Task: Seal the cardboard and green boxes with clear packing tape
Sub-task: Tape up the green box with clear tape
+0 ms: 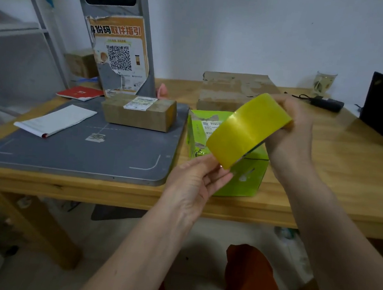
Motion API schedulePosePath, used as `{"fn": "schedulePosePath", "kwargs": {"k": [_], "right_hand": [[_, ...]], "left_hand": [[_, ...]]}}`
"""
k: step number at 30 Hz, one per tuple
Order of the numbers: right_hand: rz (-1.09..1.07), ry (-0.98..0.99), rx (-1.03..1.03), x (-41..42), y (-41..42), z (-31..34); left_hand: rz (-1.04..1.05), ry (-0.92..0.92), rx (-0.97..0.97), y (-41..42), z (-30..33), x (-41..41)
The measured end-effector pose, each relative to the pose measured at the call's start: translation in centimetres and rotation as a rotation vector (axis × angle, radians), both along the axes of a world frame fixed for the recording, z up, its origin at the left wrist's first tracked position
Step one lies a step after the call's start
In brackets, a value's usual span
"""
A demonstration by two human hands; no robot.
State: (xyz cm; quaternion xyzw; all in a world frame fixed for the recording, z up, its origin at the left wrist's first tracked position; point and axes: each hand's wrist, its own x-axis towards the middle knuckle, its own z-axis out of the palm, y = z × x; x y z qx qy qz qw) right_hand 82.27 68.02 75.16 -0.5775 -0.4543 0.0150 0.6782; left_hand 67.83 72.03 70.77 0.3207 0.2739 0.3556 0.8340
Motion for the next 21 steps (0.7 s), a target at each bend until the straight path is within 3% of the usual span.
{"fn": "schedulePosePath", "kwargs": {"k": [7, 21], "right_hand": [[-0.237, -0.147, -0.09, 1.4, 0.2, 1.1], [-0.443, -0.727, -0.441, 0.2, 4.1, 2.1]], "left_hand": [[0.009, 0.064, 0.163, 2.9, 0.1, -3.3], [0.262, 0.303, 0.038, 7.4, -2.0, -1.2]]}}
